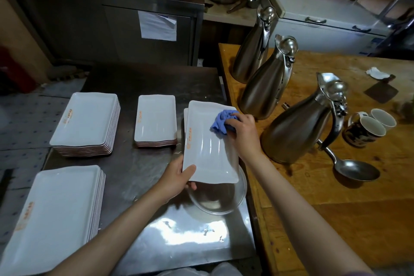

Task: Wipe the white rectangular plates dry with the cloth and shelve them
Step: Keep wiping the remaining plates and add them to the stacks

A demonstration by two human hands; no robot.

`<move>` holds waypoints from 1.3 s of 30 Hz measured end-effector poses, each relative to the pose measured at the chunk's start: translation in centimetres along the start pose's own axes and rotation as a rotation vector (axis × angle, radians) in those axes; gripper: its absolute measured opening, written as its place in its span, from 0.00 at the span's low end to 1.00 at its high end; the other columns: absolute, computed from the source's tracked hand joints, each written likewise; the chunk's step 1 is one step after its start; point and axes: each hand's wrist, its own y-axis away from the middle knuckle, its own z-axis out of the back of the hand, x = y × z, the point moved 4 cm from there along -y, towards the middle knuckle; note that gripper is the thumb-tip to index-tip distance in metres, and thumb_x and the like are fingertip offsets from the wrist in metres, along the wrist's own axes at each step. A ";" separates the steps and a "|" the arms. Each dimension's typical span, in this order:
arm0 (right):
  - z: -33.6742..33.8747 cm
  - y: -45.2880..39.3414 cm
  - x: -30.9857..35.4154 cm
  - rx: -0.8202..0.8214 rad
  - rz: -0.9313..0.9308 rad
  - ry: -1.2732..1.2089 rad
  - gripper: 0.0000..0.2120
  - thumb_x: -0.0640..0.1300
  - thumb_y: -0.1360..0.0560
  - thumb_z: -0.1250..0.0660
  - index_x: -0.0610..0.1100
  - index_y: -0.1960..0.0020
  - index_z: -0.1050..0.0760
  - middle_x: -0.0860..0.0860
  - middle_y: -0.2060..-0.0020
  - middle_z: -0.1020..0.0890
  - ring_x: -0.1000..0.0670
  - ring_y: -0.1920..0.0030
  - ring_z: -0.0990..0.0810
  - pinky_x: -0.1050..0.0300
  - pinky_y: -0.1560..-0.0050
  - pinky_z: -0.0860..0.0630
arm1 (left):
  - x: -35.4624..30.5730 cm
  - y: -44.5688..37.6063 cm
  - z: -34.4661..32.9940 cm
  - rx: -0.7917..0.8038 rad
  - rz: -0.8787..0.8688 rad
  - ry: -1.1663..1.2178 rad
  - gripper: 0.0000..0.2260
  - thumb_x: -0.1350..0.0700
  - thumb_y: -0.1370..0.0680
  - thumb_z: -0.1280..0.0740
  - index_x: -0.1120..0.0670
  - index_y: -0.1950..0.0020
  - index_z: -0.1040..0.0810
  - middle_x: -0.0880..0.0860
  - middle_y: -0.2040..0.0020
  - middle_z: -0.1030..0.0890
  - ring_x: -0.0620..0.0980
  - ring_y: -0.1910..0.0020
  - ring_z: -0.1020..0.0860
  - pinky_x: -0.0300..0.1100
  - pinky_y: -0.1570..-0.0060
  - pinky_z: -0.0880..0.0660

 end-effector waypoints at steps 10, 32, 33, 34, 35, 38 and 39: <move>-0.1 -0.6 1.0 0.078 -0.008 -0.067 0.15 0.41 0.22 0.40 0.46 0.35 0.28 0.47 0.38 0.25 0.48 0.39 0.31 0.62 0.43 0.37 | 0.6 0.4 0.7 -0.003 0.025 0.014 0.11 0.61 0.19 0.40 0.55 0.37 0.29 0.48 0.63 0.17 0.45 0.74 0.23 0.34 0.72 0.30; -0.4 -2.4 1.4 0.044 -0.229 -0.295 0.19 0.40 0.26 0.31 0.46 0.36 0.25 0.51 0.46 0.25 0.57 0.49 0.29 0.69 0.51 0.32 | -0.9 0.8 1.0 0.211 -0.044 -0.086 0.13 0.64 0.19 0.41 0.50 0.38 0.30 0.47 0.61 0.17 0.47 0.74 0.24 0.36 0.71 0.29; -0.5 -2.3 1.5 0.052 -0.228 -0.288 0.18 0.40 0.26 0.31 0.46 0.36 0.25 0.51 0.46 0.25 0.57 0.49 0.29 0.68 0.51 0.32 | -0.8 0.8 1.0 0.209 -0.042 -0.076 0.13 0.64 0.19 0.41 0.51 0.37 0.31 0.47 0.59 0.17 0.47 0.74 0.23 0.36 0.71 0.29; -0.6 -2.3 1.5 0.060 -0.226 -0.283 0.18 0.41 0.25 0.31 0.46 0.36 0.25 0.51 0.46 0.25 0.56 0.49 0.28 0.67 0.50 0.31 | -0.7 0.8 1.0 0.205 -0.039 -0.070 0.13 0.63 0.19 0.41 0.51 0.37 0.31 0.47 0.58 0.18 0.48 0.73 0.23 0.36 0.71 0.29; -0.7 -2.2 1.6 0.067 -0.225 -0.280 0.18 0.41 0.25 0.31 0.46 0.36 0.25 0.51 0.46 0.25 0.55 0.49 0.28 0.66 0.50 0.31 | -0.6 0.8 1.0 0.201 -0.036 -0.065 0.13 0.62 0.20 0.40 0.50 0.37 0.31 0.48 0.57 0.17 0.48 0.73 0.22 0.37 0.70 0.28; -0.9 -2.0 2.3 0.111 -0.197 -0.270 0.16 0.41 0.24 0.33 0.44 0.36 0.24 0.48 0.44 0.24 0.55 0.49 0.29 0.68 0.50 0.31 | -0.3 0.6 1.0 0.194 -0.032 -0.042 0.14 0.57 0.21 0.37 0.51 0.35 0.31 0.50 0.54 0.17 0.50 0.70 0.21 0.40 0.68 0.26; -0.9 -1.8 2.7 0.131 -0.174 -0.261 0.16 0.40 0.24 0.33 0.44 0.37 0.24 0.47 0.44 0.24 0.55 0.49 0.29 0.67 0.48 0.30 | -0.2 0.5 1.0 0.189 -0.027 -0.042 0.14 0.57 0.20 0.37 0.52 0.35 0.31 0.50 0.53 0.17 0.51 0.70 0.20 0.40 0.68 0.26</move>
